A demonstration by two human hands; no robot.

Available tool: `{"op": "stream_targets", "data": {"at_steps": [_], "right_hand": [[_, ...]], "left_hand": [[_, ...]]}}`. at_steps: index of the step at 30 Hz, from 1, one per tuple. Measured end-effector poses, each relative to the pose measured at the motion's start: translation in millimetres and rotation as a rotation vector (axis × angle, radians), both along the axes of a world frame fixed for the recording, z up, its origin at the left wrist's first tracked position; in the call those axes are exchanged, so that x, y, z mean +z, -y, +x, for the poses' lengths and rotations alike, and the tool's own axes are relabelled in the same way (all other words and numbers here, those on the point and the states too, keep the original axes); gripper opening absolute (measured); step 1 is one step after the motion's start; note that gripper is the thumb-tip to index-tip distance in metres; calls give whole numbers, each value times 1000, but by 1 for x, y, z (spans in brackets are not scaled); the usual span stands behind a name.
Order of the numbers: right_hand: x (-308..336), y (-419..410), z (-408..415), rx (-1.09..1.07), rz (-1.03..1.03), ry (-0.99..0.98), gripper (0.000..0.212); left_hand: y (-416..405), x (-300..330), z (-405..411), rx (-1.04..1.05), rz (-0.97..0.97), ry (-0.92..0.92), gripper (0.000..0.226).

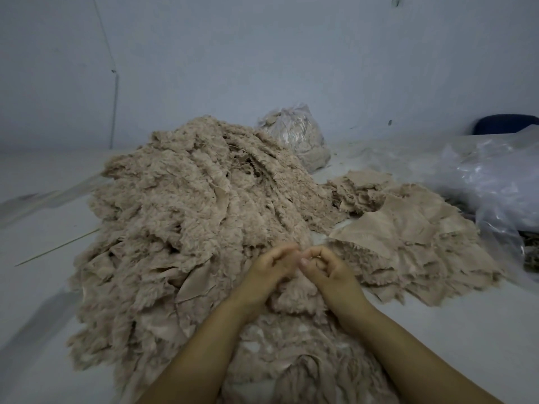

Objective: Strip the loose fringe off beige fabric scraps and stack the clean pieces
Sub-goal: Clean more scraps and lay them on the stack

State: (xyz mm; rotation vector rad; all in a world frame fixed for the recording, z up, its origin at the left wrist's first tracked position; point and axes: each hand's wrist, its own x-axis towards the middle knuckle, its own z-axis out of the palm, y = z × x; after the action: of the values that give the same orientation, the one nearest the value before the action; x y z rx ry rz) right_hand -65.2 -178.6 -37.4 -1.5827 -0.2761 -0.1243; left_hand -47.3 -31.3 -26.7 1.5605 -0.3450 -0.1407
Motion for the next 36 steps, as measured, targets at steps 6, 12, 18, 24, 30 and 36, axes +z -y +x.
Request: {"op": "stream_targets", "data": {"at_steps": [6, 12, 18, 24, 30, 36], "right_hand": [[8, 0, -4, -39, -84, 49, 22], [10, 2, -11, 41, -18, 79, 36], [6, -12, -13, 98, -44, -182, 36], [9, -1, -8, -12, 226, -210, 13], [7, -7, -10, 5, 98, -208, 16], [3, -3, -4, -96, 113, -200, 11]], "left_hand": [[1, 4, 5, 281, -110, -34, 29], [-16, 8, 21, 597, -296, -158, 17], [9, 0, -2, 173, -193, -44, 36], [1, 1, -1, 21, -345, -207, 35], [12, -4, 0, 139, -379, -207, 17], [3, 0, 5, 293, -359, -310, 38]]}}
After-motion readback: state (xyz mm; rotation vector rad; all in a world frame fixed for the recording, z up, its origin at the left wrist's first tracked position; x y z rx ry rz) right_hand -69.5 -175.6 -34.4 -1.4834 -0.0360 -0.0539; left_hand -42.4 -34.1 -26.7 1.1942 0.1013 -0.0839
